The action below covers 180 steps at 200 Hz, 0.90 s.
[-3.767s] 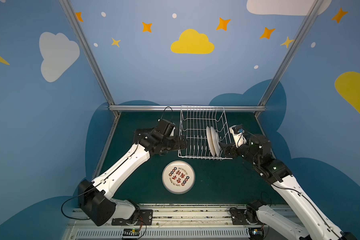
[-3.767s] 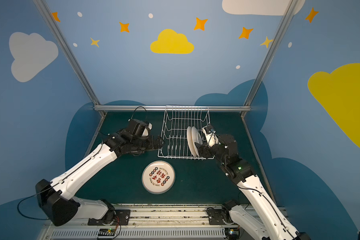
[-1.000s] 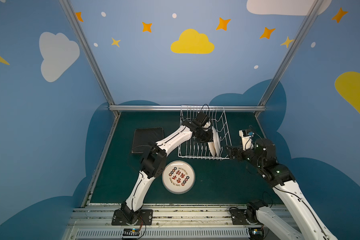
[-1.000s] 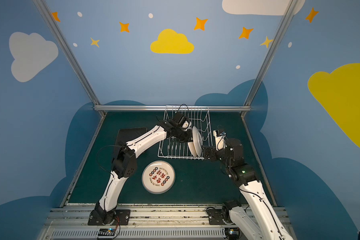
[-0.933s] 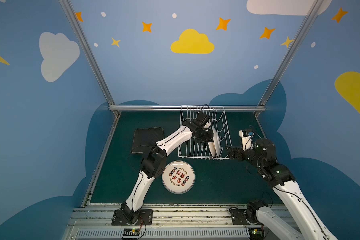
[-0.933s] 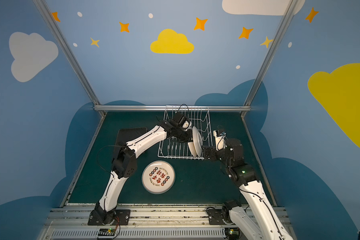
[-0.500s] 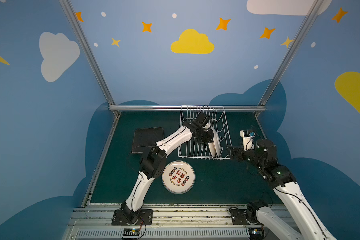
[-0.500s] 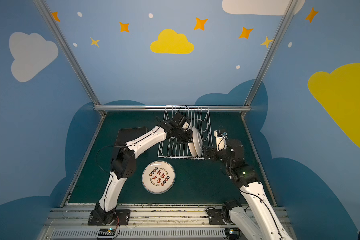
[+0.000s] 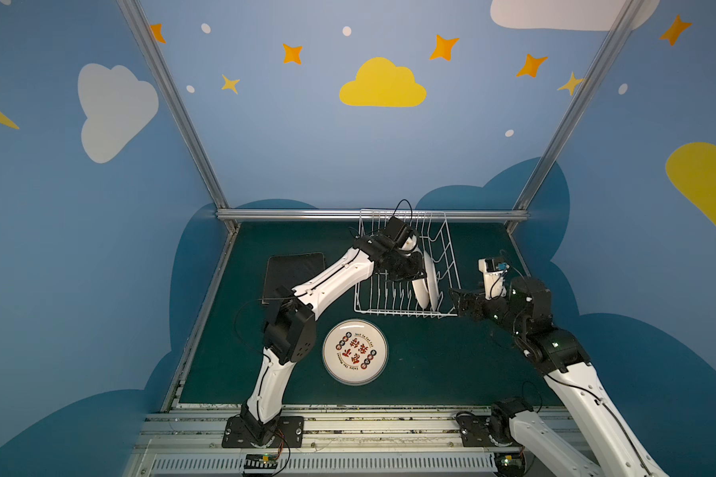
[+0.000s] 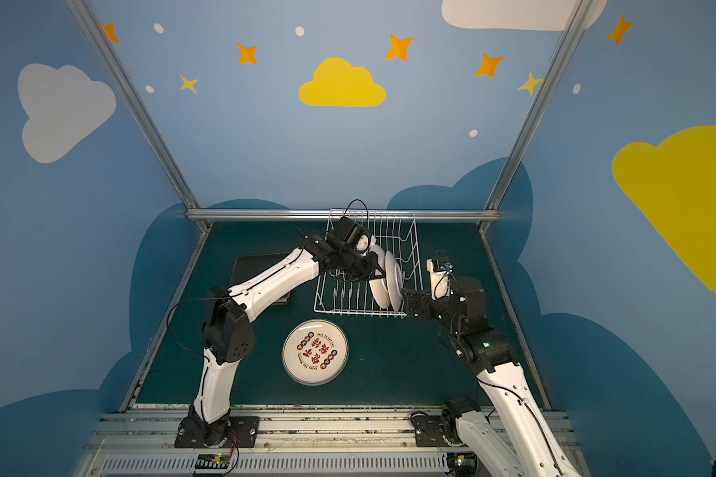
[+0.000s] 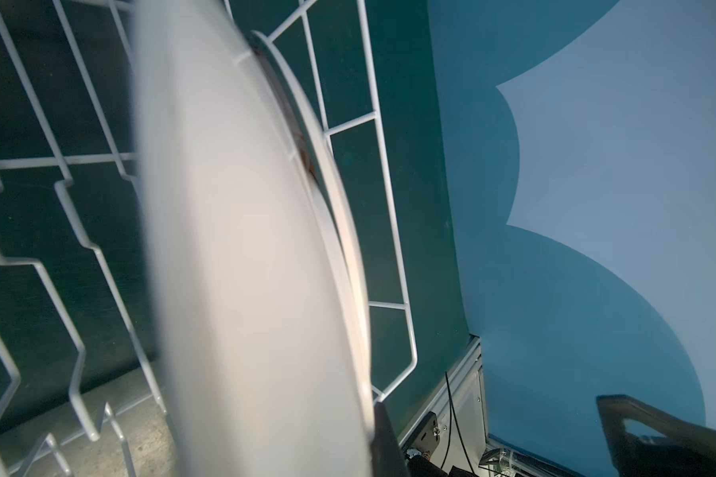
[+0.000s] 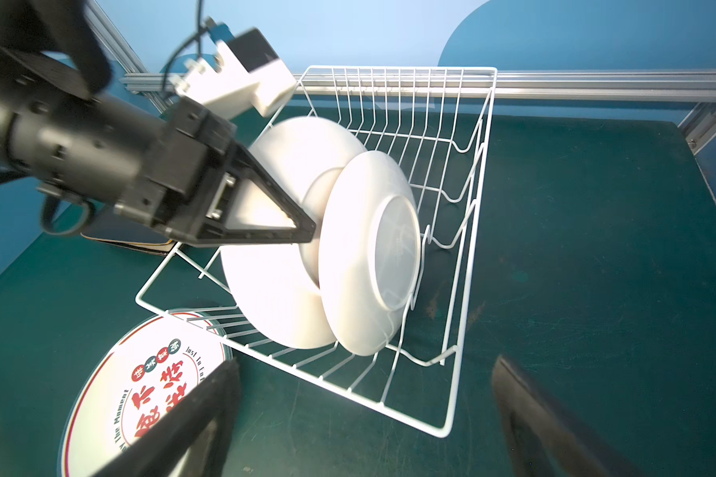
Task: Unload the plates from the dish rack
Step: 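Close the left gripper on the orange-sunburst plate's upper rim, then lift the orange-sunburst plate up out of the rack with the left gripper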
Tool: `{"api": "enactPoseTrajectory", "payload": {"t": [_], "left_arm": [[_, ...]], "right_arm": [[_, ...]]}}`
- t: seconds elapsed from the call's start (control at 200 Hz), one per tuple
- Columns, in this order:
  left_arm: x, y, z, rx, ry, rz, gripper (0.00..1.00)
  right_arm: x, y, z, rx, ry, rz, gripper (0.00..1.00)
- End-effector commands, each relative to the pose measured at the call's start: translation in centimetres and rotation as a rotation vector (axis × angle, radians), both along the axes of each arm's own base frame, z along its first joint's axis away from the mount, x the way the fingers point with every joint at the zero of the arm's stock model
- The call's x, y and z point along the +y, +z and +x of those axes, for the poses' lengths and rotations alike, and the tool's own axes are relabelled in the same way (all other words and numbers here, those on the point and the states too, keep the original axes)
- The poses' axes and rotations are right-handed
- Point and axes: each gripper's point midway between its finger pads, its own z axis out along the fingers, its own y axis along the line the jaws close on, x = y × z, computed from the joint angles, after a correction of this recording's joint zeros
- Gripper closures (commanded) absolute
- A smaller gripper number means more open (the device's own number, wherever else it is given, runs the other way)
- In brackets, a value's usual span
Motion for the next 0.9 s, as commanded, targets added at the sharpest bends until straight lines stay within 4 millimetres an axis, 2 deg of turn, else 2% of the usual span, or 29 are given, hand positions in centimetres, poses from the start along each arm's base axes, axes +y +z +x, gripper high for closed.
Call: {"api": "enactPoseTrajectory", "payload": {"t": [0.0, 0.21, 0.355, 0.606, 0.896], "left_arm": [[1.2, 2.6, -0.5, -0.048, -0.003, -0.006, 0.97], [2.1, 3.0, -1.1, -0.056, 0.003, 0.000, 0.97], [2.3, 4.1, -1.4, -0.054, 0.002, -0.051, 0.97], [3.8, 5.7, -1.4, -0.089, 0.018, -0.048, 0.97], [5.3, 5.8, -1.8, -0.094, 0.040, -0.036, 0.97]], "right_arm": [[-0.1, 0.8, 0.2, -0.028, -0.014, 0.027, 0.05], [0.0, 1.2, 0.2, -0.032, -0.013, 0.039, 0.05], [0.1, 1.4, 0.2, -0.033, -0.012, 0.042, 0.05], [0.1, 1.7, 0.3, -0.035, -0.015, 0.056, 0.05], [0.3, 2.0, 0.4, -0.032, -0.012, 0.072, 0.05]]}}
